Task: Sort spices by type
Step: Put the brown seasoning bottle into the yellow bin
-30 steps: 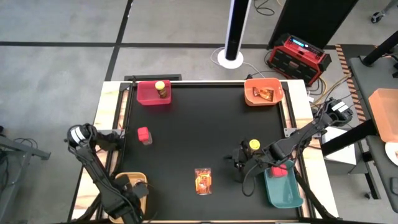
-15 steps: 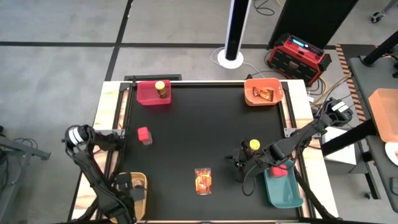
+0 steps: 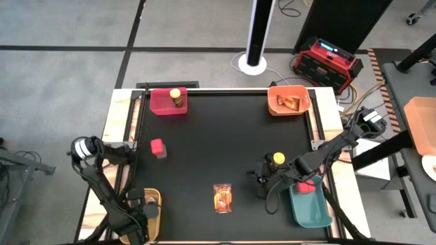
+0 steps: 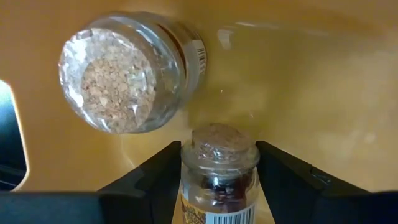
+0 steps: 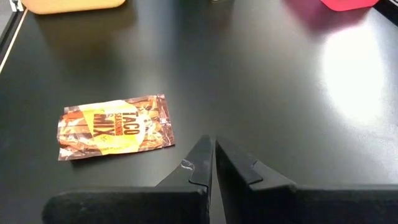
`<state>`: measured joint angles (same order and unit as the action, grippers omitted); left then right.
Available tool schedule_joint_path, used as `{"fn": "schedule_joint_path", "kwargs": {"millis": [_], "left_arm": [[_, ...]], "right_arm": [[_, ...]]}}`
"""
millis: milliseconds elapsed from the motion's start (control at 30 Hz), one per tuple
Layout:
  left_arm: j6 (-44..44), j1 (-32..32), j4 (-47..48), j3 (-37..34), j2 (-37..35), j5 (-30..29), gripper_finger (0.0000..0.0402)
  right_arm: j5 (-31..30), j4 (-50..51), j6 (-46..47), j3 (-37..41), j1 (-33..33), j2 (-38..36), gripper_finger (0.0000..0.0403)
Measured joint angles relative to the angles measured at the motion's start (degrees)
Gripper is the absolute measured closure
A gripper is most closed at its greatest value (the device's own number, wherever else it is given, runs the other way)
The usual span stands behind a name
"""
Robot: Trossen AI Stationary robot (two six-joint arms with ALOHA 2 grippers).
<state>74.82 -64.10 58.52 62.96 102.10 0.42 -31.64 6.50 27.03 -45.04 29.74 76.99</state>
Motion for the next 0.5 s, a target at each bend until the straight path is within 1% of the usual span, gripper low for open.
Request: {"fn": "schedule_joint_path", "kwargs": {"millis": [100,267,367,500], "left_arm": [[-0.6,-0.1,0.0,0.1,0.0,-0.4,0.0219],[-0.8,-0.1,0.2,1.6,0.1,-2.0,0.0236],[-0.5,-0.4,1.6,3.2,0.2,-3.3,0.0240],[0.3,-1.2,4.8,5.6,0.2,-6.3,0.0241]], "right_arm": [[0.0,0.0,0.0,0.0,0.0,0.0,0.0390],[0.0,0.0,0.0,0.0,0.0,0.0,0.0390],[0.0,-0.1,0.0,0.0,0.0,0.0,0.0390],[0.0,-0.1,0.0,0.0,0.0,0.0,0.0390]]}}
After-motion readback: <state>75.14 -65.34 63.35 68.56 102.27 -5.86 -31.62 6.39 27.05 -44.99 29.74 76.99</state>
